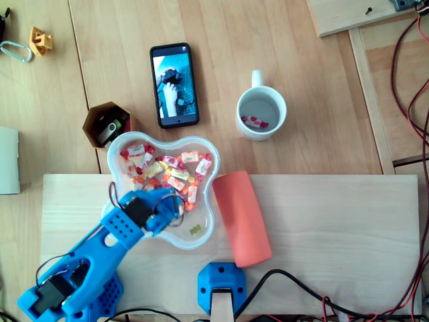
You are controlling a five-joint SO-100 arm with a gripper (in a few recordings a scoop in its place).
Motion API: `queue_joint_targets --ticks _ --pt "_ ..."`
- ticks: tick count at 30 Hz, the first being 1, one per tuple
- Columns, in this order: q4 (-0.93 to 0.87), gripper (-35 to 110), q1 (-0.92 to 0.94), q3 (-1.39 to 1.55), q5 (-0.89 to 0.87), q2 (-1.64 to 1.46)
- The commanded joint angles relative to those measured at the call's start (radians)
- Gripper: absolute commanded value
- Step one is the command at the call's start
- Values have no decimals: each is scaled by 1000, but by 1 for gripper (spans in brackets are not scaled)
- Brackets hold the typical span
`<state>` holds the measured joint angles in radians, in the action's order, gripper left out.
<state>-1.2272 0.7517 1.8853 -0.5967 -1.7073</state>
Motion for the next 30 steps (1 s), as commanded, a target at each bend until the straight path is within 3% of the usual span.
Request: queue_joint_targets --ticks 1,30 --pt "26 15 -60 -8 -26 2" --pt "51 15 -77 106 -43 66"
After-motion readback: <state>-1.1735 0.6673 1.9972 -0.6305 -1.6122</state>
